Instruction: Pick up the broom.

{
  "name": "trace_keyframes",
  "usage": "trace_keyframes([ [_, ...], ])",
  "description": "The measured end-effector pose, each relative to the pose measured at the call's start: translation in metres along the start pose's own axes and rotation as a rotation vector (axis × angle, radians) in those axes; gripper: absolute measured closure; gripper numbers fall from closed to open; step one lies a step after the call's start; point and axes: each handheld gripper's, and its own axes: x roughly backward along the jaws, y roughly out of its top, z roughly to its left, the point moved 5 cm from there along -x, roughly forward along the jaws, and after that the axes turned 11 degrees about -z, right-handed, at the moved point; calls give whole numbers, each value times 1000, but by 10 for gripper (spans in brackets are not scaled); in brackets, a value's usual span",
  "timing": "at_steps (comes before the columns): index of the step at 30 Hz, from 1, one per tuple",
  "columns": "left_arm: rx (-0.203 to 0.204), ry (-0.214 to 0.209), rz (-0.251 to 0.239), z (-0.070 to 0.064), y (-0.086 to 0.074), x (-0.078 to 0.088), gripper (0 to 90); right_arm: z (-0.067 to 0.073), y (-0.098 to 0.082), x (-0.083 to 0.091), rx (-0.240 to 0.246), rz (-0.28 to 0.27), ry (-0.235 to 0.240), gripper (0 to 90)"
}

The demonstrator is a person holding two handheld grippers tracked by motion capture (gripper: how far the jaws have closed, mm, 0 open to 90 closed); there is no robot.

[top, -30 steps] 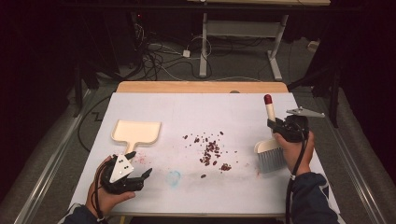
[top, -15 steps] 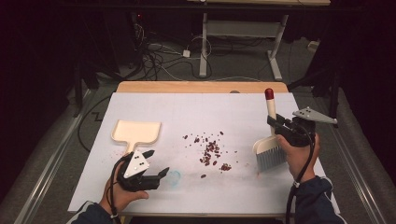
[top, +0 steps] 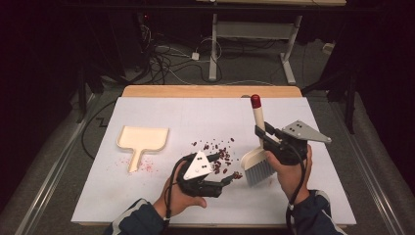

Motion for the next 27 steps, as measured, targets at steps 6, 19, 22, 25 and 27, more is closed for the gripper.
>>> trace_keyframes([
  [6,42,34,-27,-2,3,-26,312,31,-1,-2,32,-14,53,706],
  [19,64,-29,-25,8,-4,-19,627,58,6,10,57,-60,154,702],
  [22,53,-46,-2,14,-5,-12,644,56,8,12,73,-47,241,681],
  [25,39,-62,16,19,-6,-5,657,53,8,13,106,-6,345,583],
  [27,21,-77,29,22,-6,0,658,51,7,13,159,35,395,527],
])
